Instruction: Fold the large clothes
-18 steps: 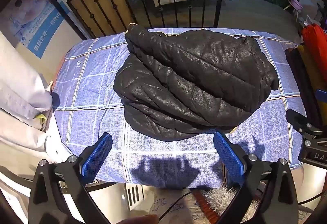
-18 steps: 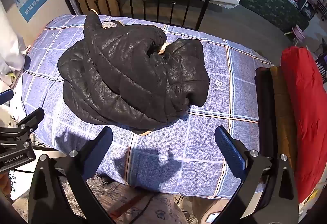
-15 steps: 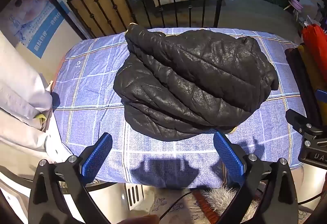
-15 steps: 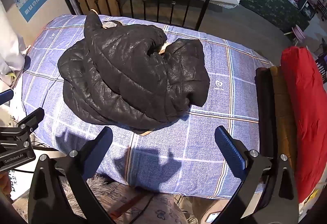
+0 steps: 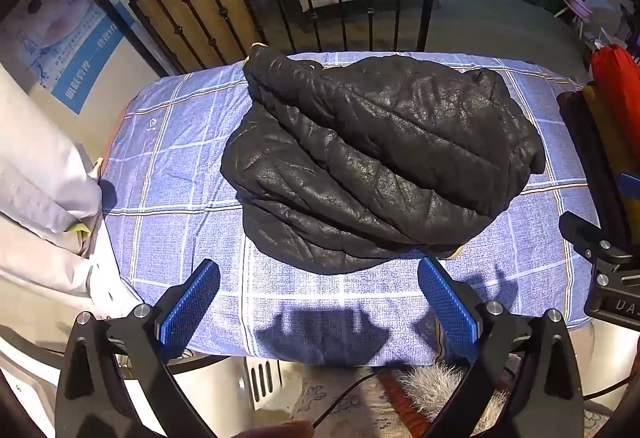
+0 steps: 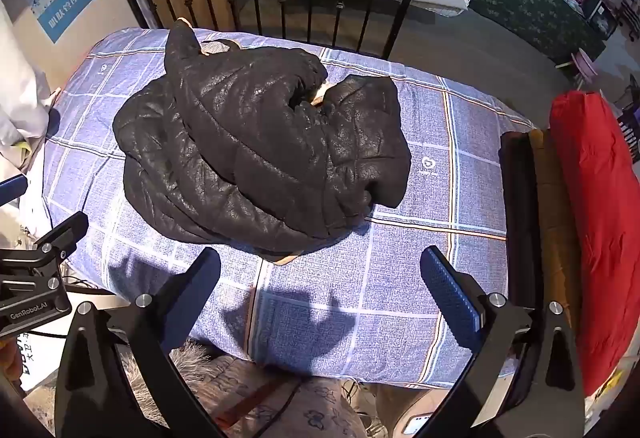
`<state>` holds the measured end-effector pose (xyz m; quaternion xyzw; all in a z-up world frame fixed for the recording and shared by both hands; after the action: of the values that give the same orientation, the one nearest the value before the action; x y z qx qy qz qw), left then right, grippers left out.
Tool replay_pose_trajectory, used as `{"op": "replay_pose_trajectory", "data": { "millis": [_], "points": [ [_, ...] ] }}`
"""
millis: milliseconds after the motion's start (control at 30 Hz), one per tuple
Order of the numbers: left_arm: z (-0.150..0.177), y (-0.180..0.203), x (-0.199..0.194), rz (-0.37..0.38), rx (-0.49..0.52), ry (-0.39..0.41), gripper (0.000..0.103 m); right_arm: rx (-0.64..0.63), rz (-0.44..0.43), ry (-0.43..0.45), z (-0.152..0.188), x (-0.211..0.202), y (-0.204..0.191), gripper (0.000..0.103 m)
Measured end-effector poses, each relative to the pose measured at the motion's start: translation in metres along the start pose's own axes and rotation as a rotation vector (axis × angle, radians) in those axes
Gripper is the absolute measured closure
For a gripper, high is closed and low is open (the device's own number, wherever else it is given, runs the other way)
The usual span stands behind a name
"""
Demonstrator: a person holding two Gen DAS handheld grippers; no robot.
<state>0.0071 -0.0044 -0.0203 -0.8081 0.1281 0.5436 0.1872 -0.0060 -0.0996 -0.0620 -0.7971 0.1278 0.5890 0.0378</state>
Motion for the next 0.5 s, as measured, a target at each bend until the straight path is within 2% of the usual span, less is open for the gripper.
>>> {"op": "replay_pose_trajectory", "data": {
  "millis": [500],
  "points": [
    [0.0055, -0.0047, 0.002, 0.001, -0.001, -0.008, 0.006, 0.0, 0.0, -0.002, 0.0006, -0.0007, -0.0003, 0.005]
  ]
}}
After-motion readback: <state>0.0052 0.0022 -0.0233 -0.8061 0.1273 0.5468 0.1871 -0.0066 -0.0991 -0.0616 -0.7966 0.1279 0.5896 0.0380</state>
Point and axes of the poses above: each gripper's, at about its wrist camera, not at the fingertips, and x roughly the way its jaws point, y to its right, z to its underside, the point moved 2 cm from there along x, roughly the way its jaws point
